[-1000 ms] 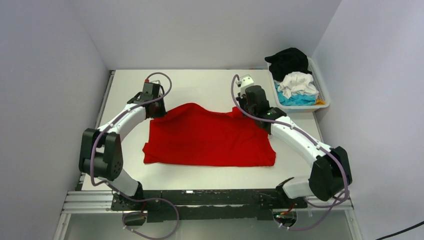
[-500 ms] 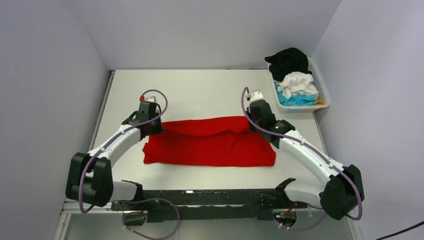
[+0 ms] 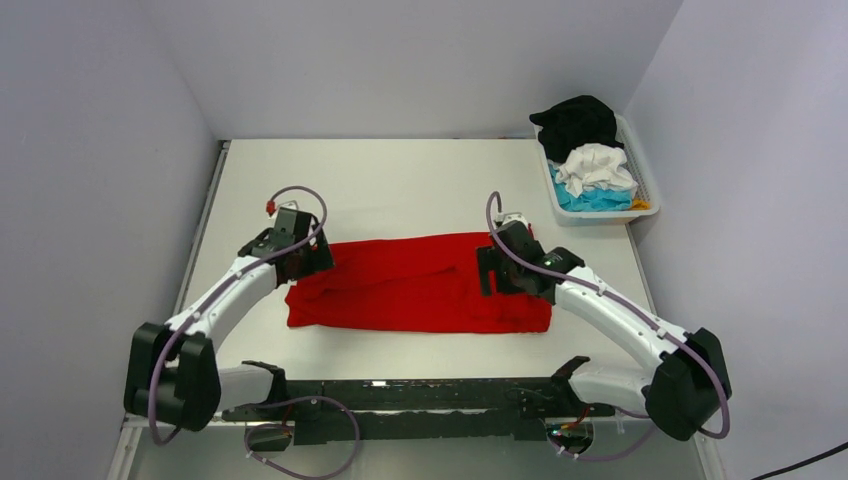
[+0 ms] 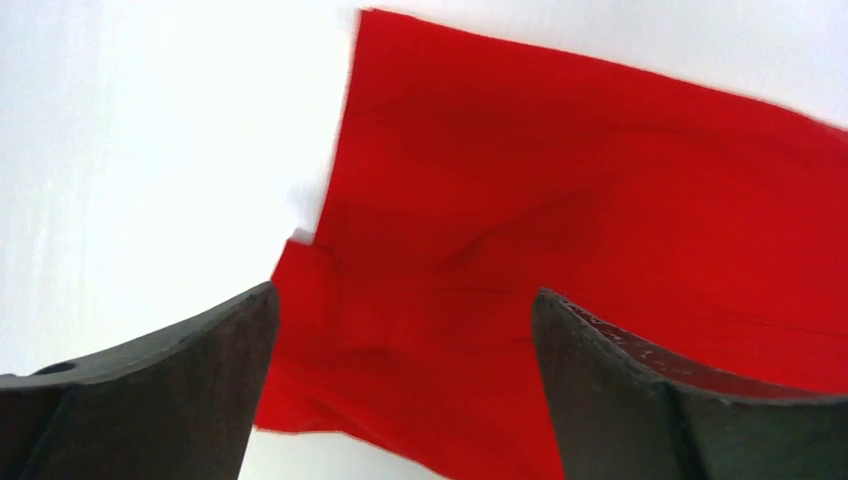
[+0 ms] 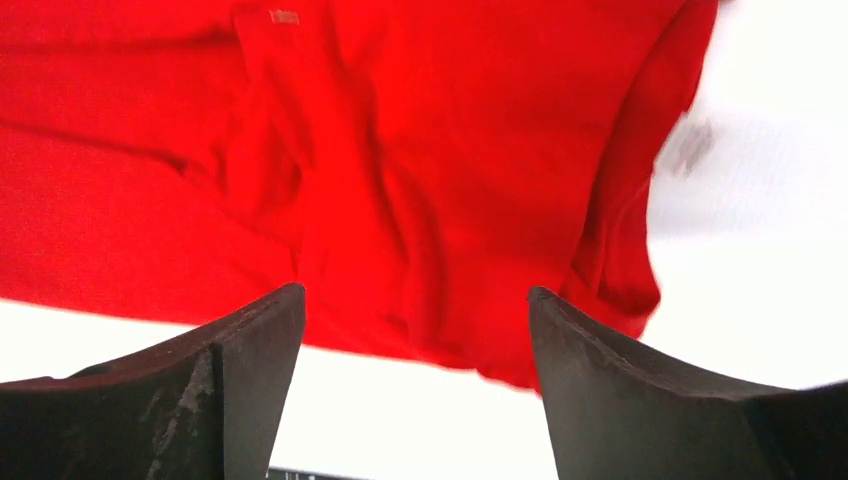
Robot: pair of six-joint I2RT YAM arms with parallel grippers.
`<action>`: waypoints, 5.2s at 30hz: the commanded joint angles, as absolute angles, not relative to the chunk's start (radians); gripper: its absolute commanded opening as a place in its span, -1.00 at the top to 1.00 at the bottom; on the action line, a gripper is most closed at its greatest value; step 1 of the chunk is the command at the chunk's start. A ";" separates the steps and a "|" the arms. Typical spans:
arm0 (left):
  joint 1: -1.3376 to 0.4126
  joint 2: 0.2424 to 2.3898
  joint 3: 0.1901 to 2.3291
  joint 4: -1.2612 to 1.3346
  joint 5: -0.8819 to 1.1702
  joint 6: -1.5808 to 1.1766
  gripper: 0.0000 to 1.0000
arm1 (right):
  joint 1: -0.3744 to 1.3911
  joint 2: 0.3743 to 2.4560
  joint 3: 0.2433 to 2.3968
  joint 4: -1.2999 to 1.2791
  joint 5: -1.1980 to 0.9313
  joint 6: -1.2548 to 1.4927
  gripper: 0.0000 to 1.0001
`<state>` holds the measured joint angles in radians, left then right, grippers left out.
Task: Fold and stack the t-shirts
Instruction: Fold the other side of the tshirt into a rectangle, then rotate the tshirt 90 degrees, then grab the bottom of the folded rectangular tshirt with both arms, then fold the folded rectangular tshirt in 1/3 of the way
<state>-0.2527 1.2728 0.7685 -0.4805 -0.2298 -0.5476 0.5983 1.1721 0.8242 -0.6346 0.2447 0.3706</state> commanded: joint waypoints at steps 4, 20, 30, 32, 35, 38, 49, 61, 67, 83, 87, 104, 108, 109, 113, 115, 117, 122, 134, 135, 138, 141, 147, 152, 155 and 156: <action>-0.265 1.094 0.885 -0.554 -0.264 -0.576 -0.99 | 0.612 0.971 0.819 -0.726 0.253 0.531 -1.00; -0.302 1.601 0.914 -0.196 0.295 -0.486 -0.99 | 0.430 1.322 0.566 -0.384 -0.034 0.895 -1.00; -0.323 1.669 0.782 -0.087 0.370 -0.578 -0.99 | 0.249 1.763 0.932 -0.233 -0.002 0.771 -1.00; -0.362 1.680 0.792 -0.041 0.422 -0.618 -0.99 | 0.214 1.913 1.091 -0.228 -0.017 0.757 -1.00; -0.442 1.700 0.847 0.012 0.453 -0.668 -0.99 | 0.189 2.124 1.378 -0.271 -0.086 0.733 -1.00; -0.520 1.737 0.912 0.049 0.467 -0.721 -0.99 | 0.187 2.312 1.689 -0.312 -0.145 0.682 -1.00; -0.726 1.921 1.068 0.100 0.577 -0.798 -0.99 | 0.300 2.822 2.442 -0.232 -0.448 0.592 -1.00; -0.727 1.780 0.955 -0.232 0.303 -0.566 -0.99 | 0.244 2.767 2.452 -0.173 -0.288 0.551 -1.00; -0.728 1.752 0.979 -0.301 0.246 -0.503 -0.99 | 0.241 2.733 2.465 -0.183 -0.297 0.497 -1.00; -0.797 1.442 0.980 -0.320 0.151 -0.543 -0.99 | 0.248 2.054 1.825 -0.205 -0.130 0.315 -1.00; -0.796 1.333 0.829 -0.310 0.117 -0.583 -0.99 | 0.312 1.735 1.364 -0.221 -0.031 0.400 -1.00; -0.795 1.391 0.628 -0.161 0.139 -0.658 -0.37 | 0.561 1.099 0.597 -0.495 -0.133 0.584 -0.90; -0.796 1.417 0.623 -0.200 0.094 -0.650 -0.24 | 0.564 1.090 0.513 -0.408 -0.272 0.622 -0.76; -0.795 1.426 0.620 -0.204 0.084 -0.652 -0.21 | 0.564 1.092 0.497 -0.391 -0.278 0.636 -0.74; -0.795 1.451 0.635 -0.231 0.046 -0.651 -0.06 | 0.564 1.126 0.472 -0.353 -0.269 0.658 -0.57; -0.795 1.458 0.645 -0.259 0.010 -0.656 0.00 | 0.564 1.143 0.461 -0.321 -0.266 0.674 -0.43; -0.797 1.460 0.648 -0.275 0.003 -0.656 0.02 | 0.564 1.157 0.444 -0.271 -0.276 0.697 -0.31; -0.807 1.476 0.653 -0.292 0.003 -0.654 0.32 | 0.564 1.206 0.434 -0.228 -0.314 0.722 0.01; -0.884 1.339 0.627 -0.450 -0.107 -0.696 1.00 | 0.570 1.106 0.395 -0.409 -0.394 0.724 1.00; -0.887 1.306 0.613 -0.453 -0.099 -0.698 1.00 | 0.571 1.076 0.383 -0.421 -0.414 0.740 1.00; -0.896 1.234 0.587 -0.462 -0.059 -0.702 1.00 | 0.575 1.005 0.335 -0.390 -0.545 0.789 1.00; -0.902 1.179 0.584 -0.479 -0.022 -0.715 1.00 | 0.577 0.958 0.323 -0.399 -0.580 0.806 1.00; -0.902 1.119 0.640 -0.430 0.026 -0.687 1.00 | 0.576 0.960 0.415 -0.357 -0.579 0.780 1.00; -0.870 1.187 0.786 -0.441 -0.126 -0.667 1.00 | 0.557 1.142 0.641 -0.421 -0.430 0.675 1.00; -0.819 1.258 0.875 -0.395 -0.191 -0.649 1.00 | 0.513 1.222 0.737 -0.403 -0.373 0.645 1.00; -0.792 1.283 0.900 -0.377 -0.176 -0.639 1.00 | 0.492 1.244 0.761 -0.393 -0.369 0.635 1.00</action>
